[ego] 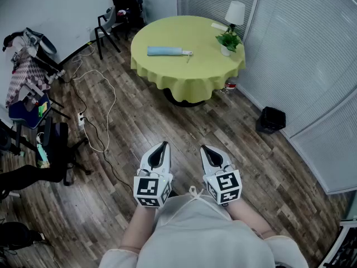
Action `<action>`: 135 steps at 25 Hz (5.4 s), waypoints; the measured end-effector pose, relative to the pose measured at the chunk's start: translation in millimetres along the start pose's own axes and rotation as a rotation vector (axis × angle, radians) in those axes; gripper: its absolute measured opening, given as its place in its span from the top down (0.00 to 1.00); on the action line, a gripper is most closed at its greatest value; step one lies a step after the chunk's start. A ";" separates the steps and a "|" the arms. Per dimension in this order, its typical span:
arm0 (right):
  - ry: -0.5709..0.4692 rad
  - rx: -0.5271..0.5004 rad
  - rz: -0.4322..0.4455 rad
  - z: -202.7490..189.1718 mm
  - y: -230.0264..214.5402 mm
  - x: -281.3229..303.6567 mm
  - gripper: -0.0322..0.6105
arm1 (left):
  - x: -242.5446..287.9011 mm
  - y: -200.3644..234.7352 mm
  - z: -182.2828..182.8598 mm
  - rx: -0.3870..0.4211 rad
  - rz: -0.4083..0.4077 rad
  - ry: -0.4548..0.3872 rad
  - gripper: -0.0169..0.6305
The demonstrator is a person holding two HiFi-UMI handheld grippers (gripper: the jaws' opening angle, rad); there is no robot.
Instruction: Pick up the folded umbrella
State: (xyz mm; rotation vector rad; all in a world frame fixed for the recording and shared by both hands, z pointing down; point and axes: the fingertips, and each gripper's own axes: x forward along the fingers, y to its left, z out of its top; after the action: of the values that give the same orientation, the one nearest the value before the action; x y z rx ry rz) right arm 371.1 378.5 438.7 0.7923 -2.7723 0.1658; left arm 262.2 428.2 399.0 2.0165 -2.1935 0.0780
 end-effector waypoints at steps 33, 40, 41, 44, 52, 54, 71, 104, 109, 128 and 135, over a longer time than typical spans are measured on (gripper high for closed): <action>0.062 0.072 -0.064 3.1 -25.1 130.9 0.95 | 97.8 95.0 -4.5 -0.009 -0.066 0.047 0.96; 0.093 0.093 -0.116 39.5 -0.9 238.1 0.95 | 148.9 208.3 26.6 -0.026 -0.108 0.047 0.96; 0.096 0.097 -0.122 45.7 3.0 255.6 0.95 | 157.2 226.8 31.1 -0.027 -0.114 0.051 0.96; 0.109 0.112 -0.142 59.2 14.4 306.4 0.95 | 179.8 282.4 41.3 -0.030 -0.125 0.061 0.96; 0.136 0.134 -0.181 77.6 46.0 412.6 0.95 | 218.5 392.3 54.7 -0.027 -0.158 0.063 0.96; 0.150 0.130 -0.179 79.8 49.7 431.2 0.95 | 229.9 409.5 56.2 -0.040 -0.160 0.059 0.96; 0.136 0.121 -0.150 120.8 -90.6 576.4 0.95 | 424.6 448.0 63.8 -0.045 -0.137 0.084 0.96; 0.261 0.316 -0.311 122.6 -355.9 758.6 0.95 | 794.6 412.2 -59.1 0.587 -0.649 0.679 0.45; 0.274 0.357 -0.373 113.2 -362.4 769.4 0.95 | 815.6 412.2 -93.4 0.783 -0.777 0.768 0.39; 0.335 0.396 -0.432 85.0 -361.5 764.0 0.95 | 828.4 410.4 -163.1 0.942 -1.018 1.036 0.50; 0.330 0.386 -0.425 87.7 -359.1 754.5 0.95 | 822.6 409.0 -161.9 0.977 -0.952 1.017 0.54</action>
State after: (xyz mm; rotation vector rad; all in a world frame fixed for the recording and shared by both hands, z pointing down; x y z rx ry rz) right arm -74.6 -320.8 573.6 1.2929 -2.2303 0.6917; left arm -194.5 -322.0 713.2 2.2910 -0.4504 1.7796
